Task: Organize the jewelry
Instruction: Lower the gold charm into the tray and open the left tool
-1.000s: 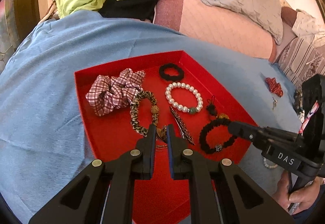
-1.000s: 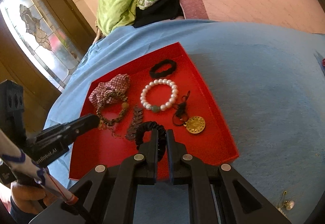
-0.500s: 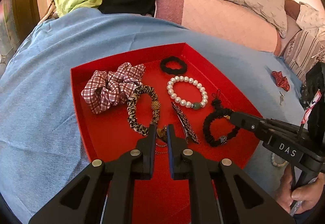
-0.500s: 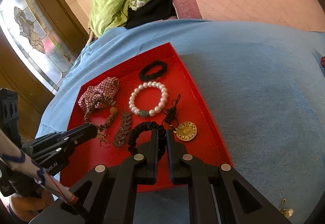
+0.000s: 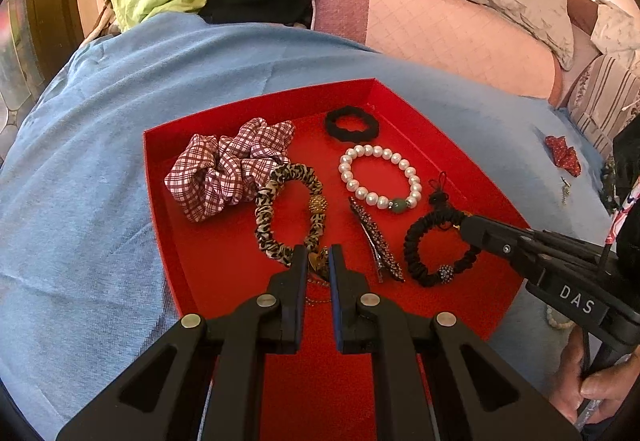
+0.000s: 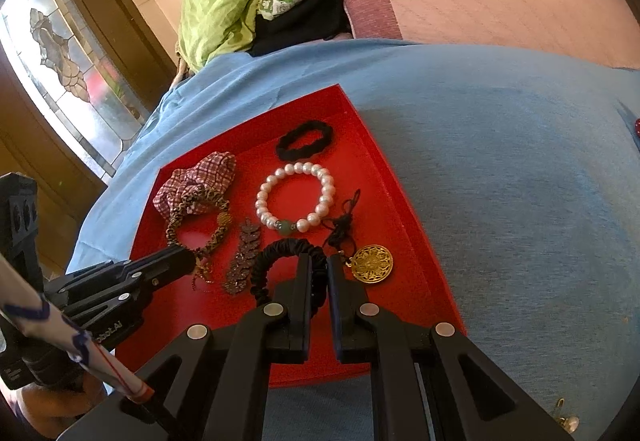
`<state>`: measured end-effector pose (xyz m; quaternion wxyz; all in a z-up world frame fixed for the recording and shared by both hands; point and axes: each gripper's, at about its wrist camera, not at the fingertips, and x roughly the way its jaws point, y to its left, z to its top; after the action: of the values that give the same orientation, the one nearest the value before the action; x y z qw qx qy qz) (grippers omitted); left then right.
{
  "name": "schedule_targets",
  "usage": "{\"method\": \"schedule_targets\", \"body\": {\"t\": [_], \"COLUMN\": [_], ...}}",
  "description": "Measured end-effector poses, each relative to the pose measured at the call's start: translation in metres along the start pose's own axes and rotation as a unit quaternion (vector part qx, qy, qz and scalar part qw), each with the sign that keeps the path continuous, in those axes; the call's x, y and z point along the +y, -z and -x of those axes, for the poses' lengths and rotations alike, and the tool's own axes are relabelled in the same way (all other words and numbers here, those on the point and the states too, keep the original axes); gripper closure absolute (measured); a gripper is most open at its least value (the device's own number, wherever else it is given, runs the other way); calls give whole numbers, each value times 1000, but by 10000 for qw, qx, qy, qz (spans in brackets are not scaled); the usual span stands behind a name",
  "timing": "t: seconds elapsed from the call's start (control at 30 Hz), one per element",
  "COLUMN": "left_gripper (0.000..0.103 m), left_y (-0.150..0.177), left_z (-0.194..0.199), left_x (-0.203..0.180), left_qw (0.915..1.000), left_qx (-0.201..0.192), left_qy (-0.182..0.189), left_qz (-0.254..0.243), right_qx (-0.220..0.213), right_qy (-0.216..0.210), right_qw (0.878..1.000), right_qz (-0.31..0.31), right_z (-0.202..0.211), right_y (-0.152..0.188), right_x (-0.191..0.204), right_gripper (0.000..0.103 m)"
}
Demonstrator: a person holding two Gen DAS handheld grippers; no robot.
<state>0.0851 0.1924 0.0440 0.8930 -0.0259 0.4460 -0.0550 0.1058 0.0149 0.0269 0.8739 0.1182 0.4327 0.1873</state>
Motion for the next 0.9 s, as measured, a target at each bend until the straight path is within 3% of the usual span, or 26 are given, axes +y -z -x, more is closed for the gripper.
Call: {"method": "schedule_targets", "body": {"t": [0.9], "left_gripper": [93], "left_y": [0], "left_z": [-2], "left_x": [-4], "left_qw": [9990], "left_qx": [23], "left_qy": [-359], "left_qz": [-249], "right_qx": [52], "right_qy": [145], "right_qw": [9998], "right_qz": [130], "right_z": [-2], "right_y": [1], "right_x": [2], "right_gripper": [93]}}
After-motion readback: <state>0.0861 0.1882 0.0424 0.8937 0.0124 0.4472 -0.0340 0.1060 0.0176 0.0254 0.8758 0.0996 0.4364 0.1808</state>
